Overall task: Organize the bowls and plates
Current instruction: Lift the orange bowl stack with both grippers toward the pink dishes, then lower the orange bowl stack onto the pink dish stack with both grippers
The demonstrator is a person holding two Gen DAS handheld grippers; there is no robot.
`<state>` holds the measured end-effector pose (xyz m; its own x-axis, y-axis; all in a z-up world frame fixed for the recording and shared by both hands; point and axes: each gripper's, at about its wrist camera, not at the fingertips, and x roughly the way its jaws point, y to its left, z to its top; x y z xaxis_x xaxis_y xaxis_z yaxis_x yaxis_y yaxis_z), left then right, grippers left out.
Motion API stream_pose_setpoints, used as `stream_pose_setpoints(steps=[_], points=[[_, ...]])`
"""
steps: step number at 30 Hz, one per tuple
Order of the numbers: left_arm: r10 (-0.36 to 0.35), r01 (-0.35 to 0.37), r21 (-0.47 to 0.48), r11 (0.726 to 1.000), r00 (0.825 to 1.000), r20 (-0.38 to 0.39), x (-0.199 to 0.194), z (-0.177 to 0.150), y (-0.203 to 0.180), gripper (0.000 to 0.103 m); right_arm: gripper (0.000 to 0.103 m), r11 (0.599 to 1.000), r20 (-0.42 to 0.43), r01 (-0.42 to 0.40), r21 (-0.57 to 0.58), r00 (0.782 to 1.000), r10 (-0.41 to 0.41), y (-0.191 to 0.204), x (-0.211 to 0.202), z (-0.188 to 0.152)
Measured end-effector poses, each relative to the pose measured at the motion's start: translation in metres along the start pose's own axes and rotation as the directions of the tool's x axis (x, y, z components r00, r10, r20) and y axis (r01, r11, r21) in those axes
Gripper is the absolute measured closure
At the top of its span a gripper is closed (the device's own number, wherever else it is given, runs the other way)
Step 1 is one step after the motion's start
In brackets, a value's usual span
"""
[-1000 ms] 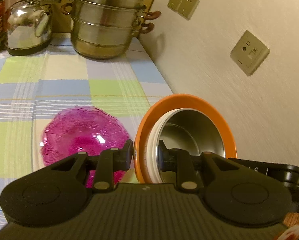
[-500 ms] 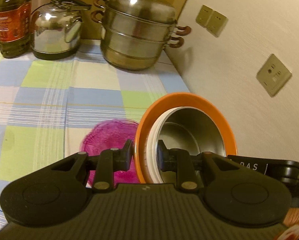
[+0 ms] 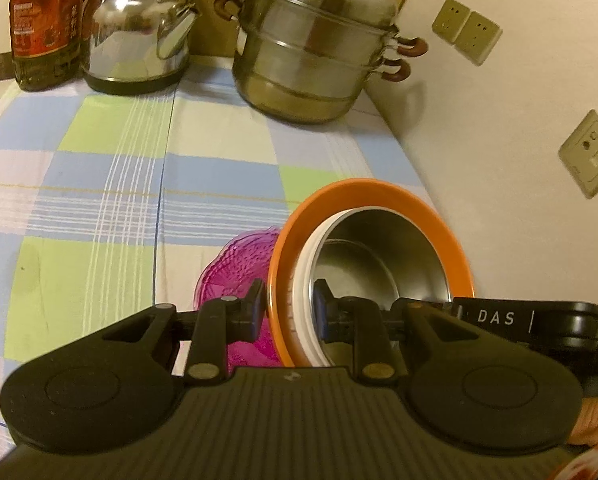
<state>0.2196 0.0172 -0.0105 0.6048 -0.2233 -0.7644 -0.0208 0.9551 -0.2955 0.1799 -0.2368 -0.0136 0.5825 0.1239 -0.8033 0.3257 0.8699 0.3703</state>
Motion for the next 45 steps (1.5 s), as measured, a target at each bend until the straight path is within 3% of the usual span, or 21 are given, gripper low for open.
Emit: stream_pose_setpoints(steps=[16, 45], points=[[0.022, -0.022, -0.006, 1.000, 0.998, -0.060, 0.030, -0.006, 0.018, 0.081, 0.081, 1.000, -0.067, 0.018, -0.003, 0.998, -0.019, -0.002, 0.041, 0.002], [0.010, -0.013, -0.020, 1.000, 0.989, -0.150, 0.070, -0.006, 0.034, 0.080, 0.081, 0.998, -0.124, 0.058, 0.016, 0.991, -0.055, -0.008, 0.078, 0.004]])
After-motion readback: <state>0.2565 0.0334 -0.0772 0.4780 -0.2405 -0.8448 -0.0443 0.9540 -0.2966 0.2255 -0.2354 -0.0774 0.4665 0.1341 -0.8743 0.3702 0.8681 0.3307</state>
